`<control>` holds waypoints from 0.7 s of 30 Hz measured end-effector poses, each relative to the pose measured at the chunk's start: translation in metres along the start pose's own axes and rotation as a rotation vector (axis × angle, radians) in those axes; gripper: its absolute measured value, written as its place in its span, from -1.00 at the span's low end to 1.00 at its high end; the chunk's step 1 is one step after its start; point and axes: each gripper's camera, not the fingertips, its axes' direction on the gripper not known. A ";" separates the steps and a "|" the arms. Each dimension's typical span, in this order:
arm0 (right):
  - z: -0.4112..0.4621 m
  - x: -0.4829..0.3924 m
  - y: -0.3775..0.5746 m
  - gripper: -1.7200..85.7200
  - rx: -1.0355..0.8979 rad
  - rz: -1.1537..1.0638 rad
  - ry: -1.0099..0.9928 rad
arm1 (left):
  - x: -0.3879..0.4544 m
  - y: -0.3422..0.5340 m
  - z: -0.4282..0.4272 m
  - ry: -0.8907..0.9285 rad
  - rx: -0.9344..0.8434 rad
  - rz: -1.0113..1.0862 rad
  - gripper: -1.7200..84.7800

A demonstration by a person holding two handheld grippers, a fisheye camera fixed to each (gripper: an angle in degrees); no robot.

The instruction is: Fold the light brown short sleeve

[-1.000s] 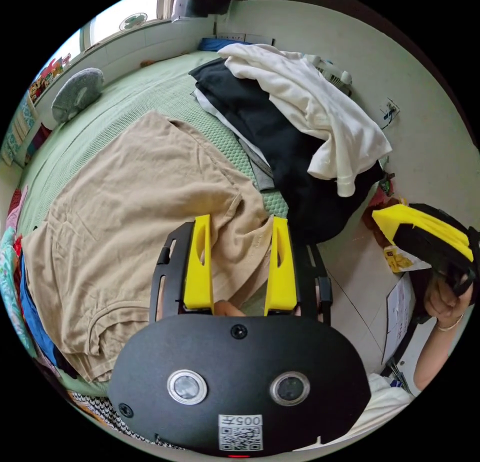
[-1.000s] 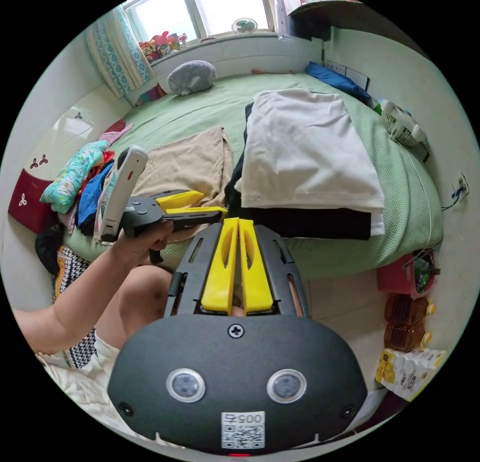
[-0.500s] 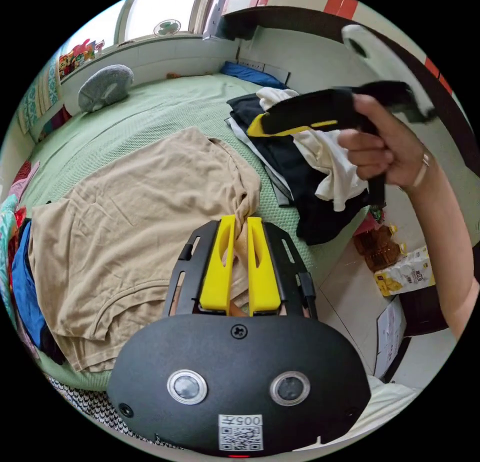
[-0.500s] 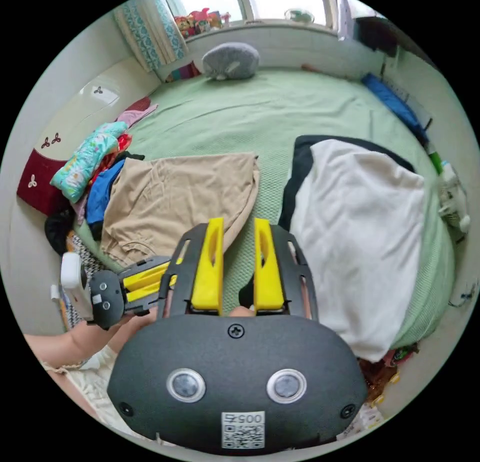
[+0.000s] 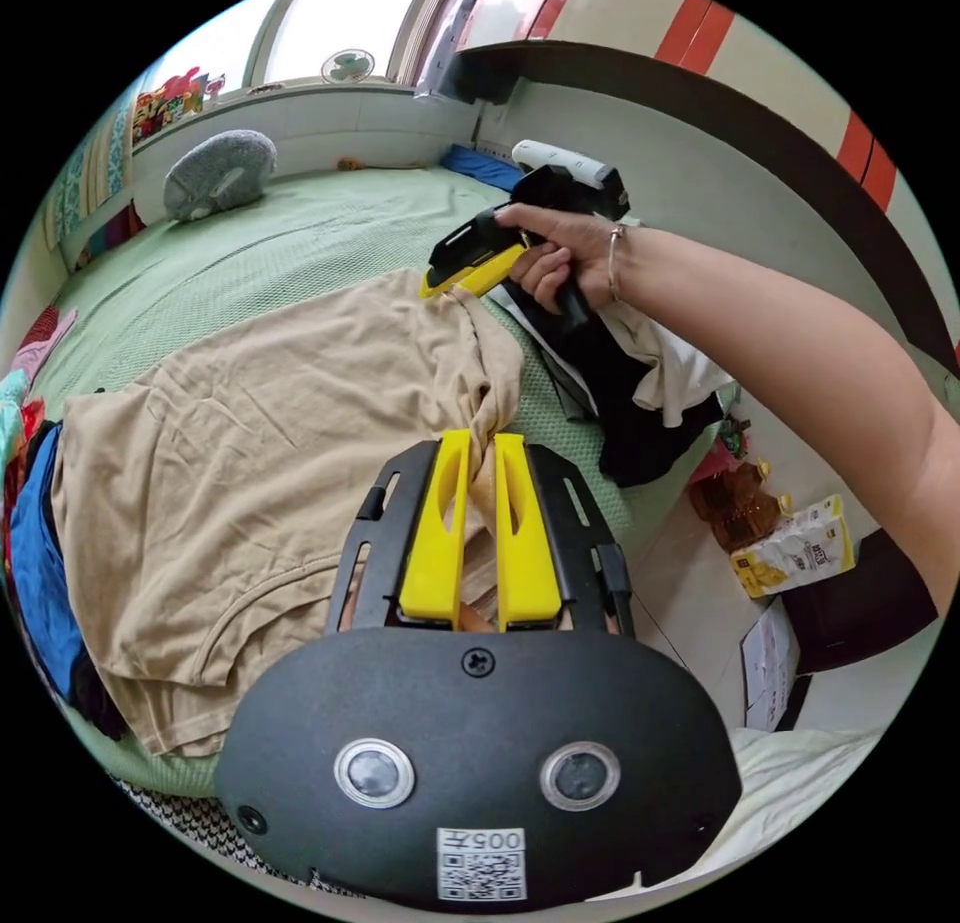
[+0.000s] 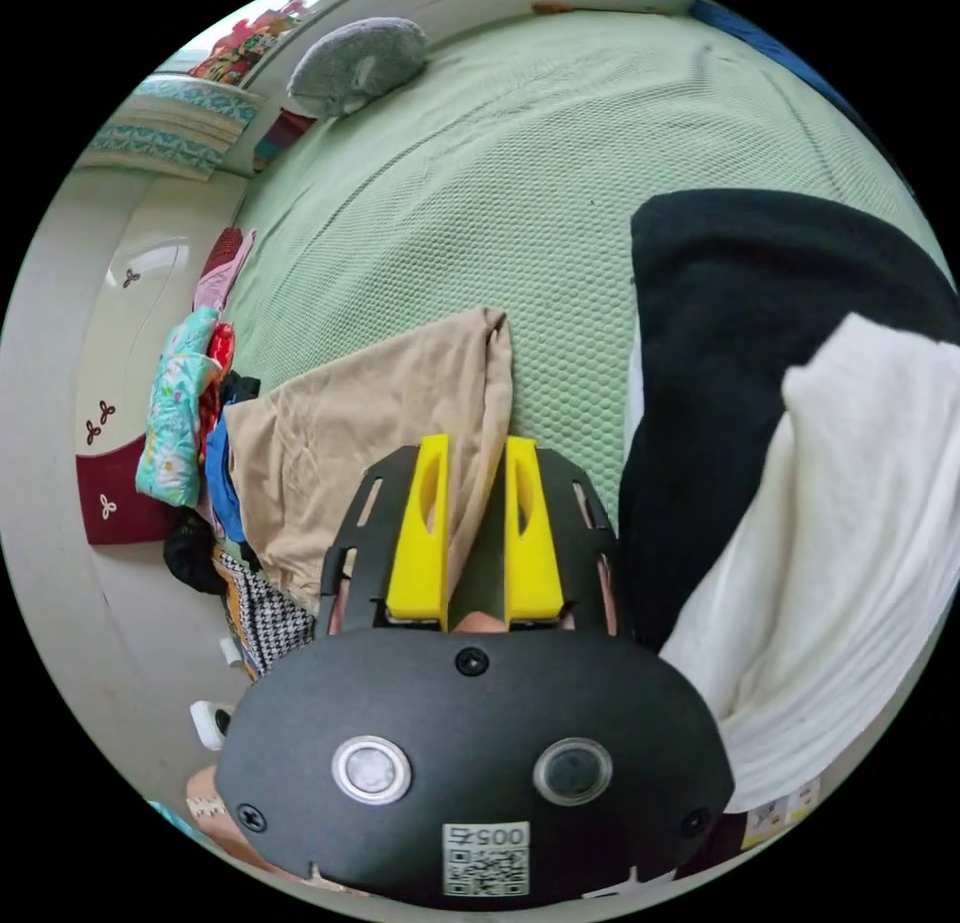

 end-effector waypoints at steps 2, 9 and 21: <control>0.000 -0.005 -0.004 -0.96 0.027 -0.021 -0.030 | -0.002 0.001 -0.010 0.044 0.012 -0.008 -0.83; -0.039 -0.022 0.001 -0.99 0.082 -0.046 0.065 | 0.027 -0.003 -0.053 0.111 0.030 0.053 -0.84; -0.082 -0.042 0.037 -1.00 0.198 -0.021 0.240 | 0.034 -0.006 -0.135 0.194 0.122 0.064 -0.84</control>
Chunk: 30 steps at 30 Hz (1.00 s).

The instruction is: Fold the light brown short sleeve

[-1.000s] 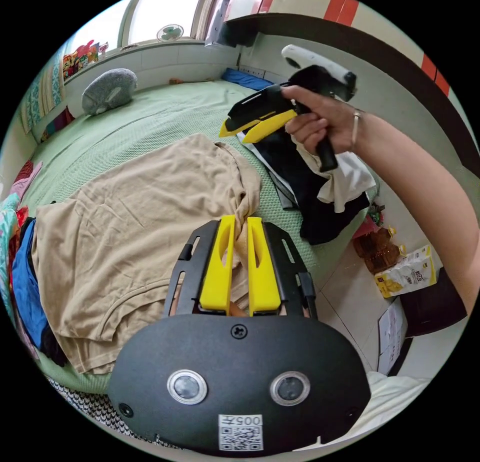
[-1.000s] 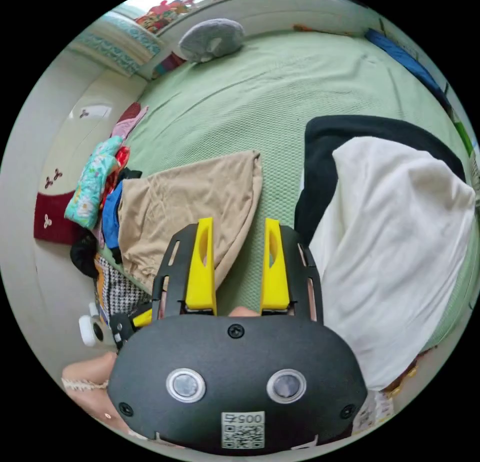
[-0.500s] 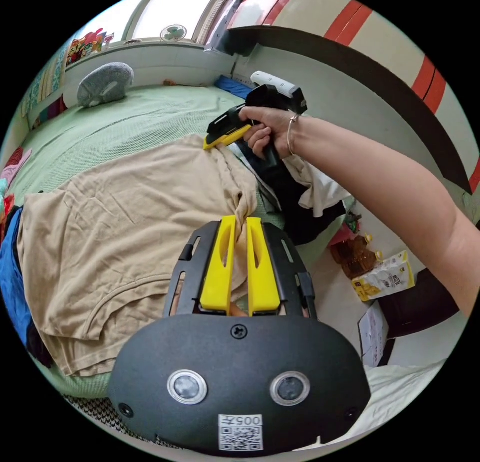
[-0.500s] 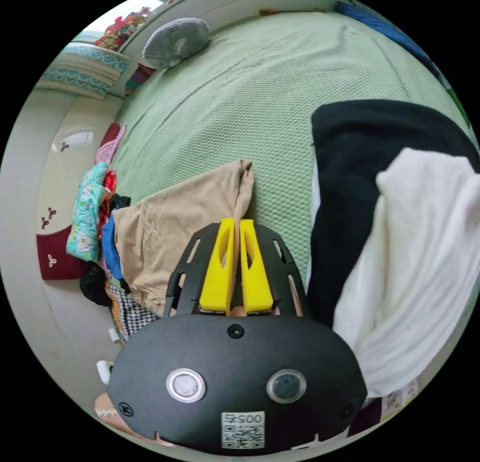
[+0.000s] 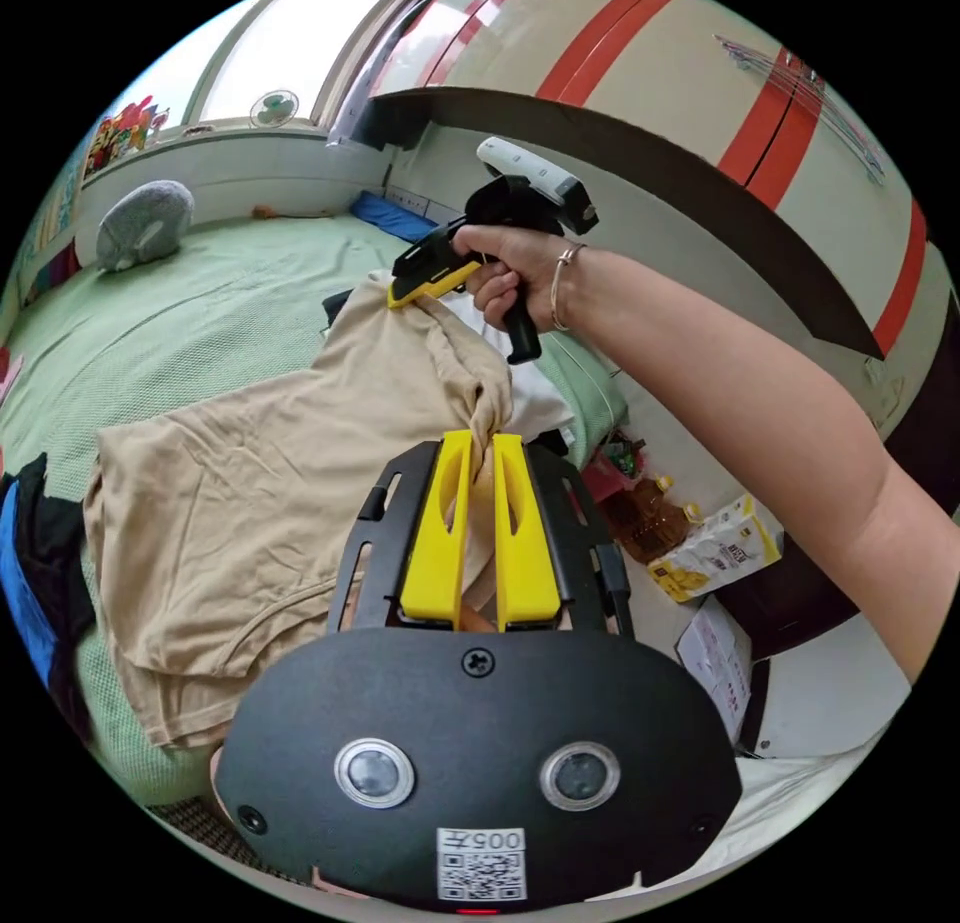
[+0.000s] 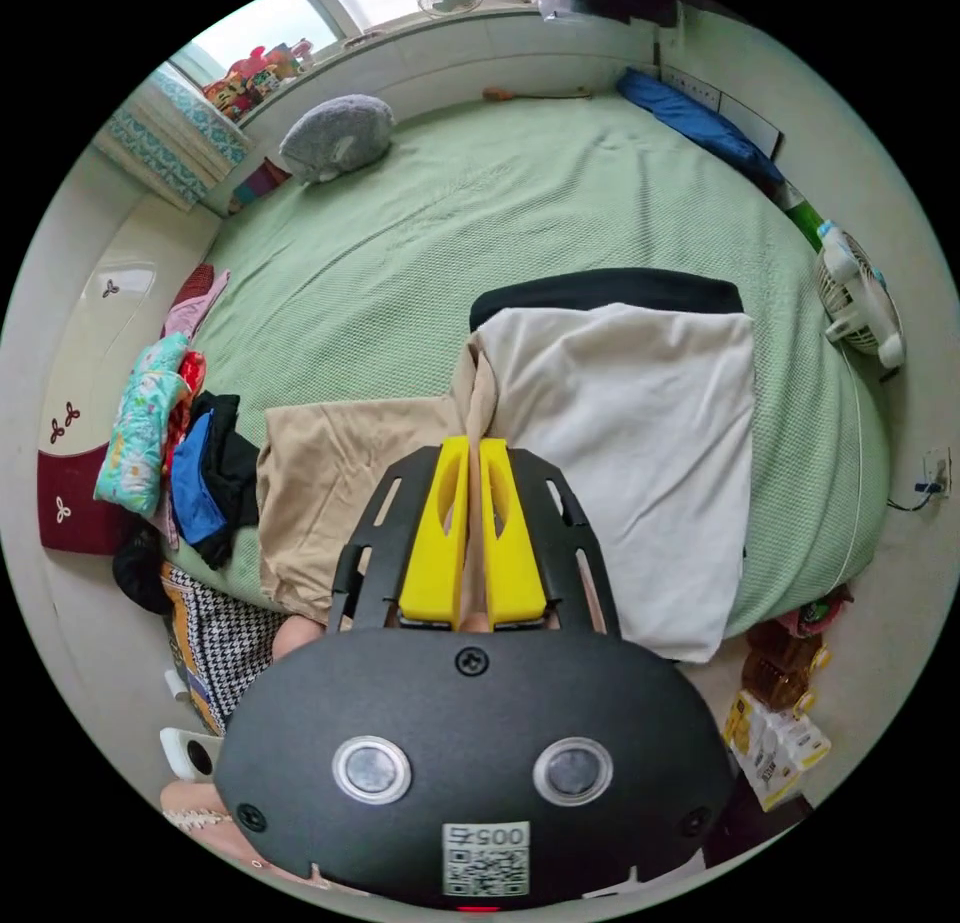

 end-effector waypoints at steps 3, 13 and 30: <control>0.001 -0.042 -0.001 -1.00 0.017 -0.044 -0.017 | -0.024 0.009 -0.035 -0.053 0.031 -0.045 -0.84; 0.070 -0.262 0.002 -0.99 -0.033 -0.294 -0.033 | -0.125 0.047 -0.144 -0.293 0.029 -0.239 -0.84; 0.158 -0.280 0.112 -0.87 0.023 -0.419 0.016 | -0.264 0.082 -0.131 -0.422 -0.205 -0.390 -0.84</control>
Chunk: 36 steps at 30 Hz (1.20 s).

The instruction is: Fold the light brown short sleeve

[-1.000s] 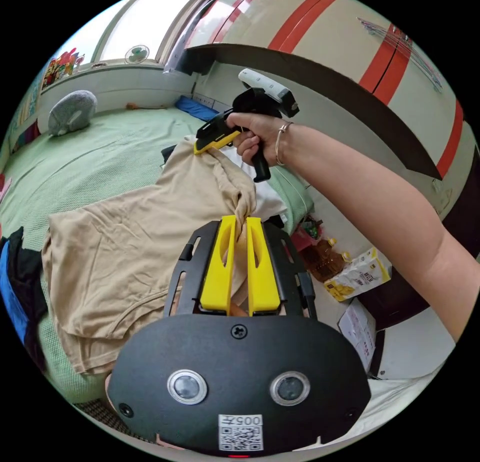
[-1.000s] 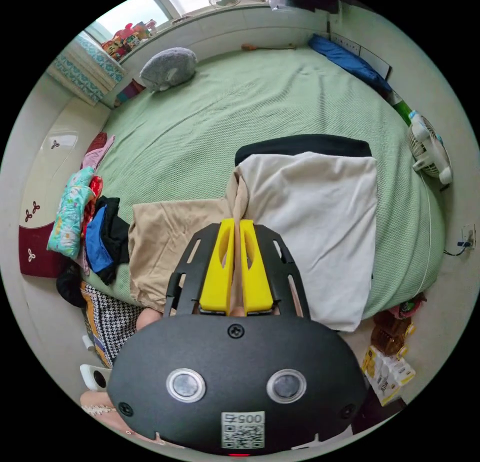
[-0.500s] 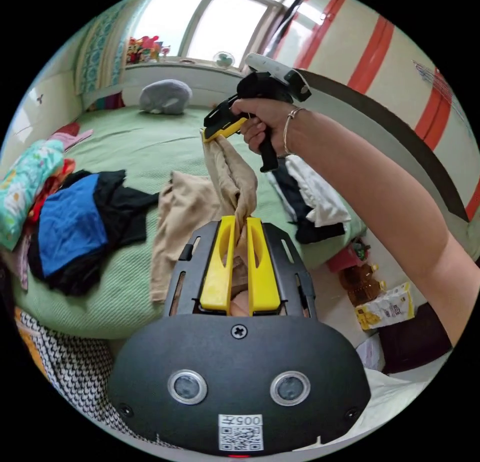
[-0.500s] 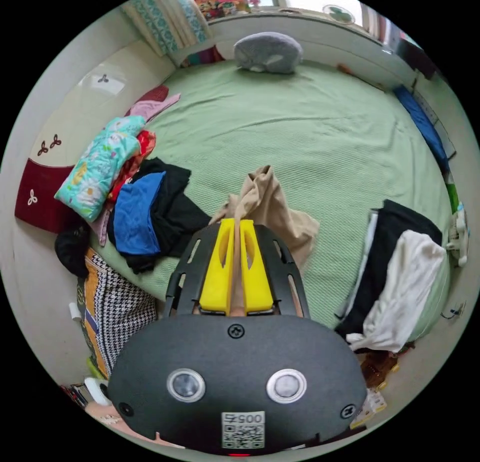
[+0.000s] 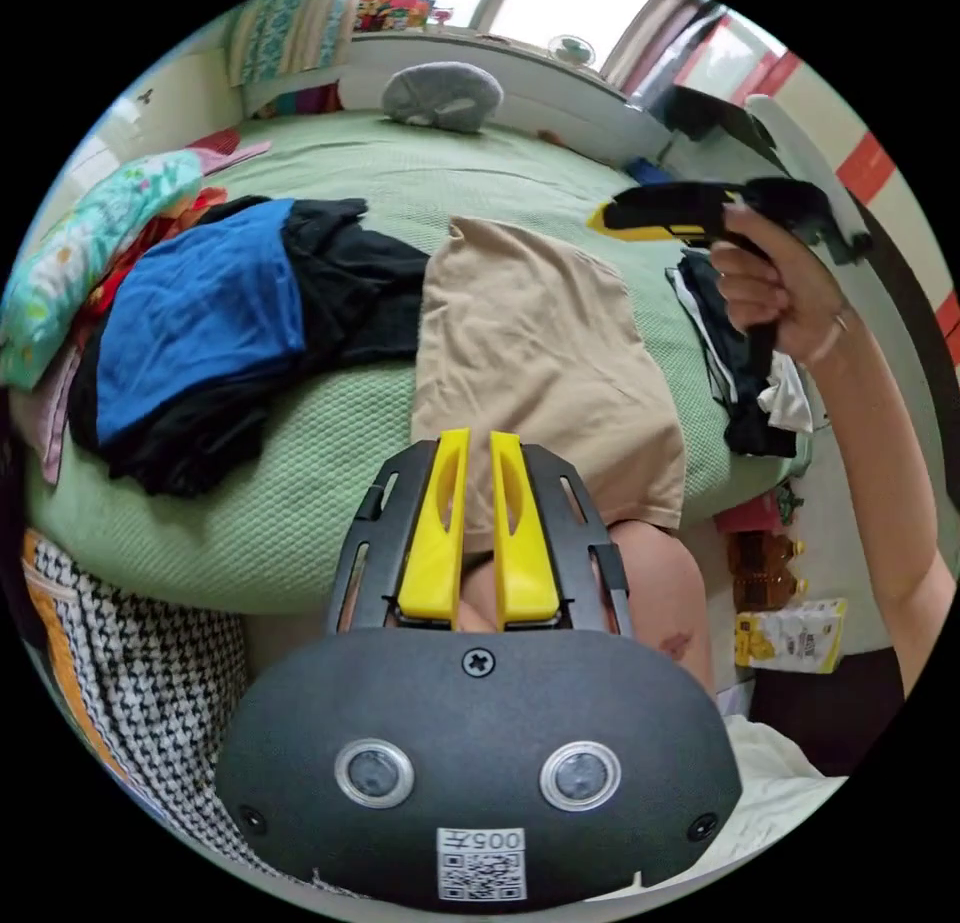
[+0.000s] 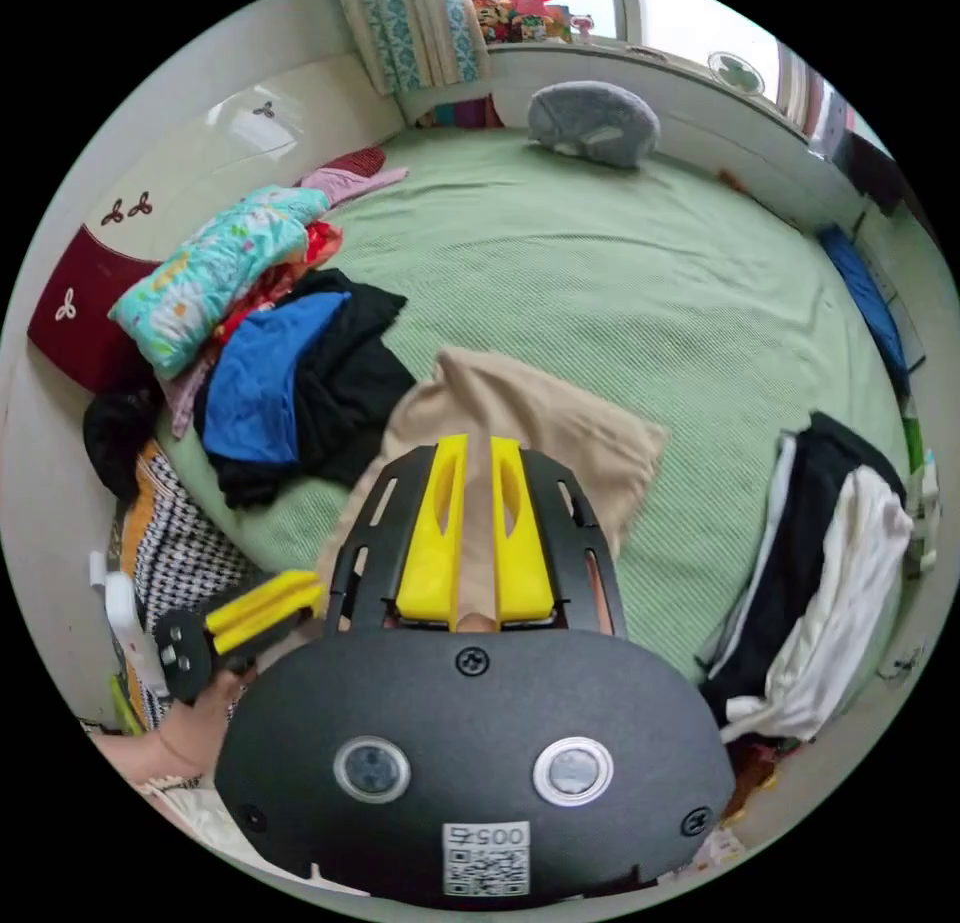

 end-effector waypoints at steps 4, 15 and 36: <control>0.032 0.002 0.060 -0.90 -0.081 0.071 0.082 | -0.001 -0.018 0.026 -0.008 -0.057 0.040 -0.84; 0.091 -0.033 0.116 -0.99 -0.060 0.038 0.162 | -0.032 -0.040 0.043 0.039 -0.121 0.054 -0.84; 0.092 -0.023 0.209 -0.99 -0.029 0.031 -0.018 | -0.075 -0.062 0.014 0.061 -0.093 0.041 -0.95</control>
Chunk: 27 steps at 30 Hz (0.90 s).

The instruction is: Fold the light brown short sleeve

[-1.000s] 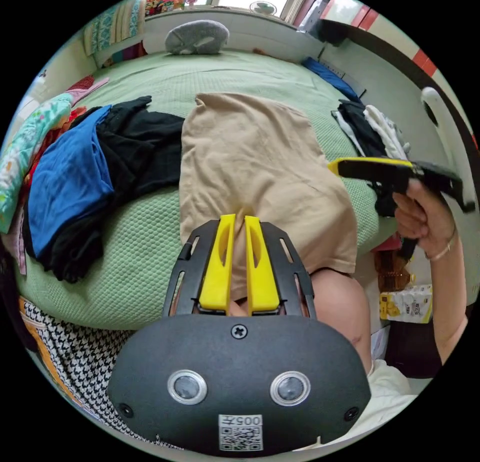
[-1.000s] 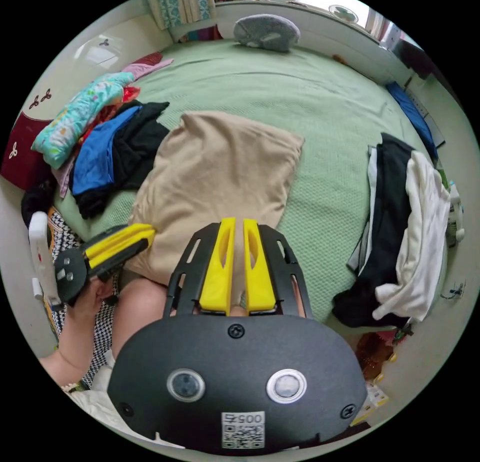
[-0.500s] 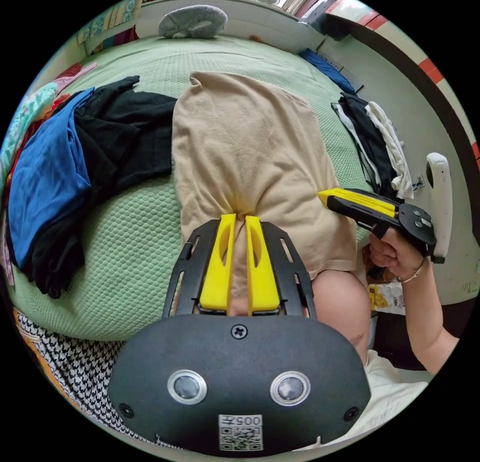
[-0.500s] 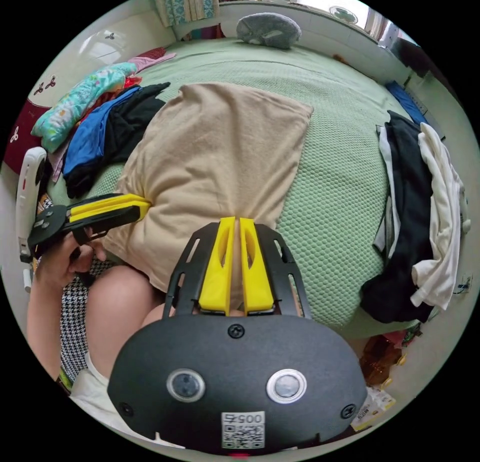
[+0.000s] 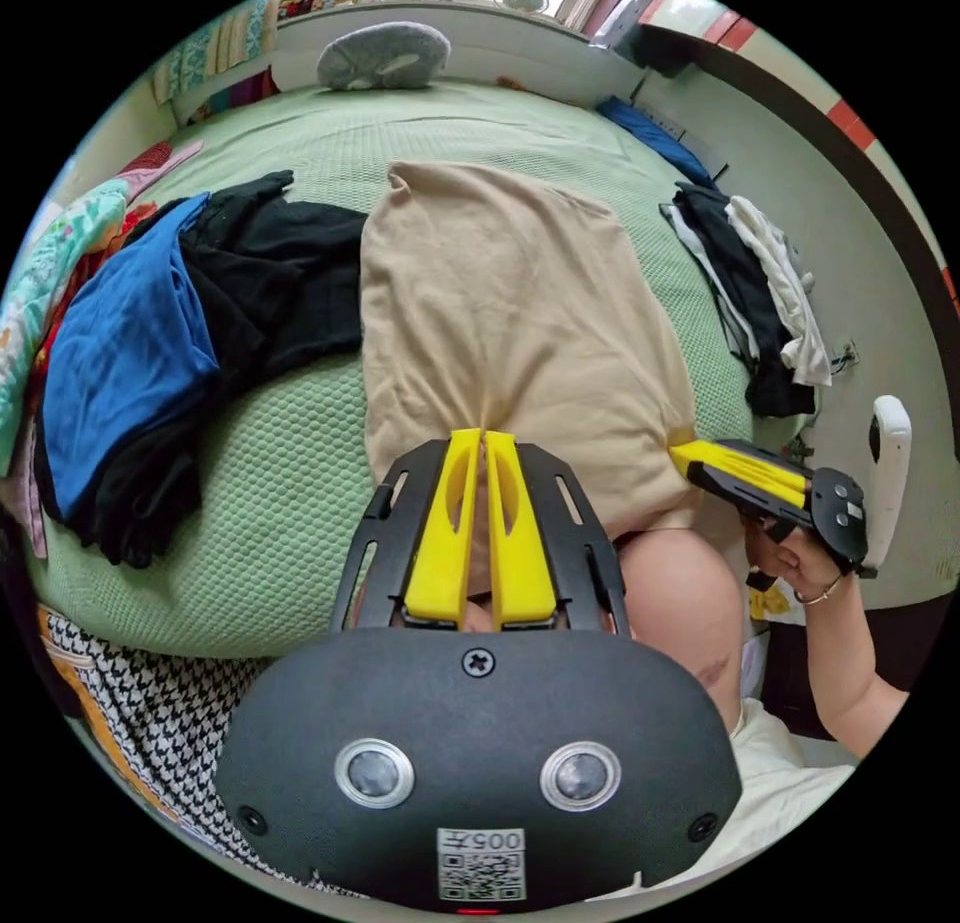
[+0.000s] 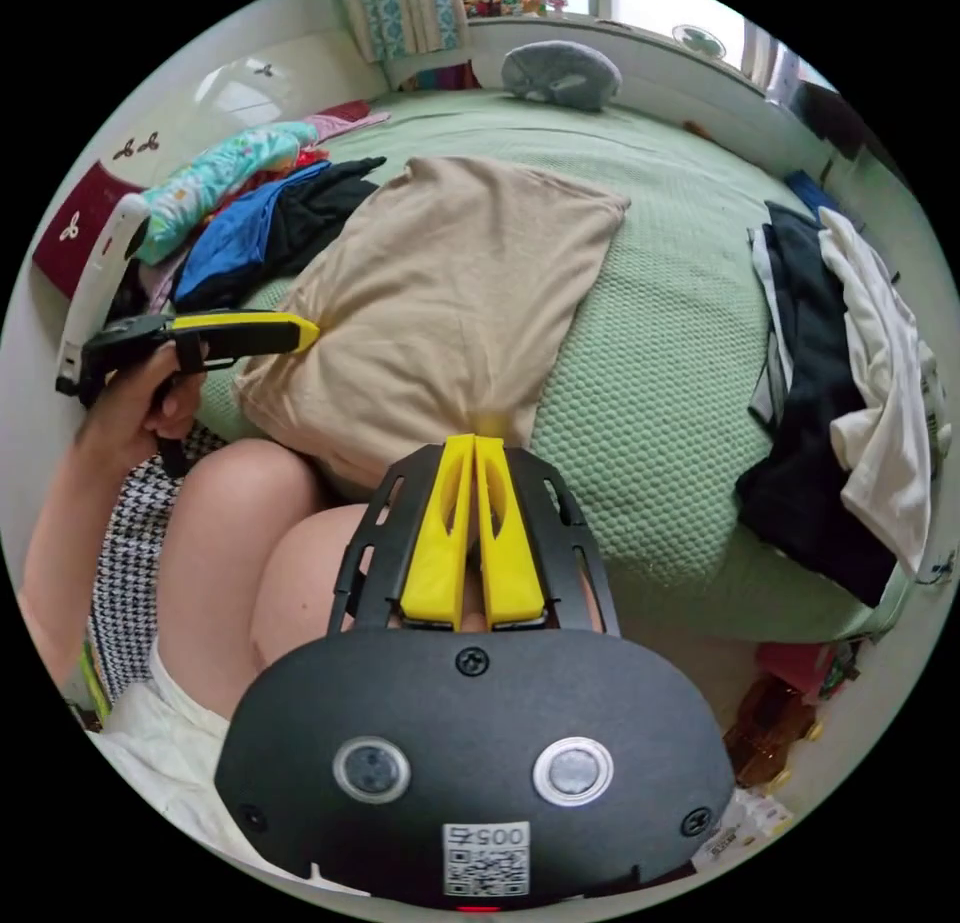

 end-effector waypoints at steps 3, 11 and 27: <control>0.000 0.009 0.009 -0.99 -0.034 -0.018 0.001 | -0.008 0.000 -0.019 0.087 0.018 0.043 -0.95; -0.020 0.025 -0.002 -0.98 -0.067 -0.166 -0.020 | -0.046 -0.015 -0.060 -0.017 0.142 -0.009 -0.87; 0.033 0.078 -0.194 -0.83 0.055 -0.044 0.191 | -0.072 -0.204 0.026 -0.020 0.081 0.070 -0.71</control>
